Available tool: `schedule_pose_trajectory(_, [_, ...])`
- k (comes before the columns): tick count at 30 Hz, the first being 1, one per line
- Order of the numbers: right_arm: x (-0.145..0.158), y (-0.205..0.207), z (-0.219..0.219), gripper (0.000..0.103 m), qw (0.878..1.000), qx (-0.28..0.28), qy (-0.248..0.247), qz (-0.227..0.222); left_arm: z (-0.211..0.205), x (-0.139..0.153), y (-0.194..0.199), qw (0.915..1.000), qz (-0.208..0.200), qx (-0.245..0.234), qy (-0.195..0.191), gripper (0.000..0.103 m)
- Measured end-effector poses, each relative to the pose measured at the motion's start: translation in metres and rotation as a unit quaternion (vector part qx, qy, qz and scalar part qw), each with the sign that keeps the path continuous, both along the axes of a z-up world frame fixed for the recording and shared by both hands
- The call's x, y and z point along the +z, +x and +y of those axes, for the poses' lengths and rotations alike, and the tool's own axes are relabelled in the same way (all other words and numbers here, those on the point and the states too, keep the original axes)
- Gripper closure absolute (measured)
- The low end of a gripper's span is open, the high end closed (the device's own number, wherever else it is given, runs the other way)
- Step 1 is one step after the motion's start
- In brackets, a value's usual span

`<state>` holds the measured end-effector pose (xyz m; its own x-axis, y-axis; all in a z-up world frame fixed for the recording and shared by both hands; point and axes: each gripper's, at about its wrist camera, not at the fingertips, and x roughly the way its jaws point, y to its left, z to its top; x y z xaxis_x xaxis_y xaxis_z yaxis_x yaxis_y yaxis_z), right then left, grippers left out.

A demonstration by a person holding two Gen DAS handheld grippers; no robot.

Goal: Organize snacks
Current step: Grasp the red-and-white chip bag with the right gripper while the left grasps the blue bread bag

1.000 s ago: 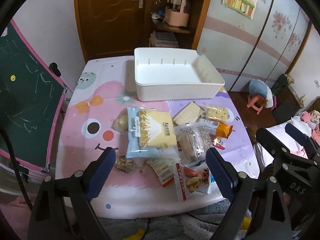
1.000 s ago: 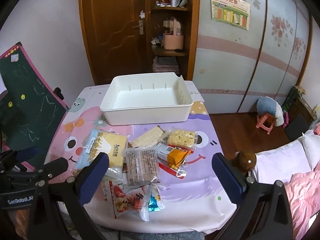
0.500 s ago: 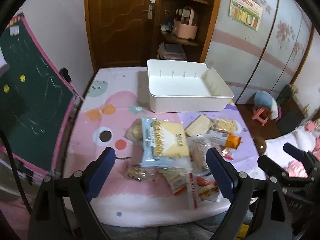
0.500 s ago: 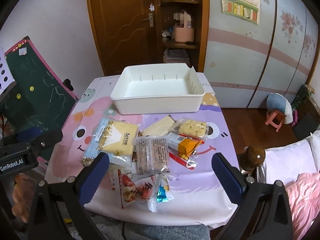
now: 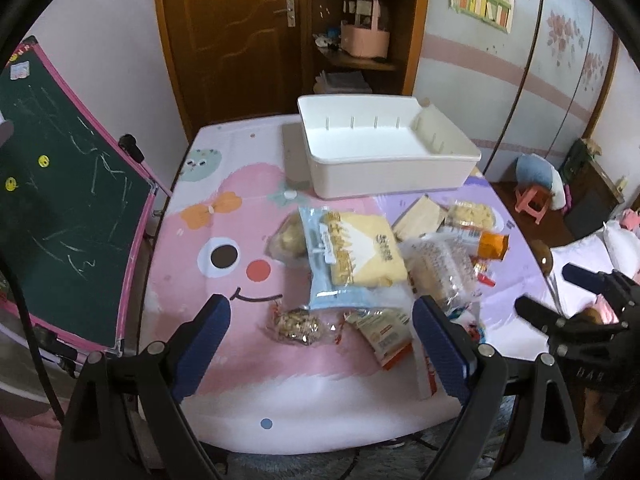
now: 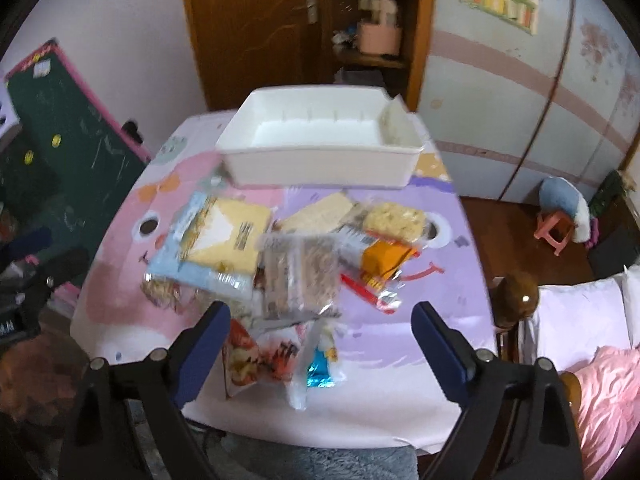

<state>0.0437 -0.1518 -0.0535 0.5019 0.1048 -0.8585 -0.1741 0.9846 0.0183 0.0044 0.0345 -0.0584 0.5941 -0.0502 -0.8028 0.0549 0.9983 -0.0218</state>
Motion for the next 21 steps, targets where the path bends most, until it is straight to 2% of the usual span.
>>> schedule_pose_trajectory(5, [-0.031, 0.004, 0.009, 0.011, 0.998, 0.017, 0.009, 0.053, 0.001, -0.024, 0.006, 0.9998, 0.021, -0.005, 0.006, 0.011])
schedule_pose_trajectory(9, [-0.051, 0.008, 0.012, 0.011, 0.996, 0.015, 0.010, 0.082, 0.005, -0.040, 0.010, 0.9990, 0.044, -0.003, -0.008, 0.011])
schedule_pose_trajectory(14, [-0.078, 0.017, 0.021, 0.011, 0.994, 0.007, 0.008, 0.108, 0.010, -0.051, 0.011, 0.9981, 0.060, 0.004, -0.018, 0.011])
schedule_pose_trajectory(21, [-0.102, 0.024, 0.042, 0.011, 0.989, 0.033, 0.006, 0.142, 0.017, -0.062, 0.013, 0.9967, 0.077, 0.015, -0.021, 0.011])
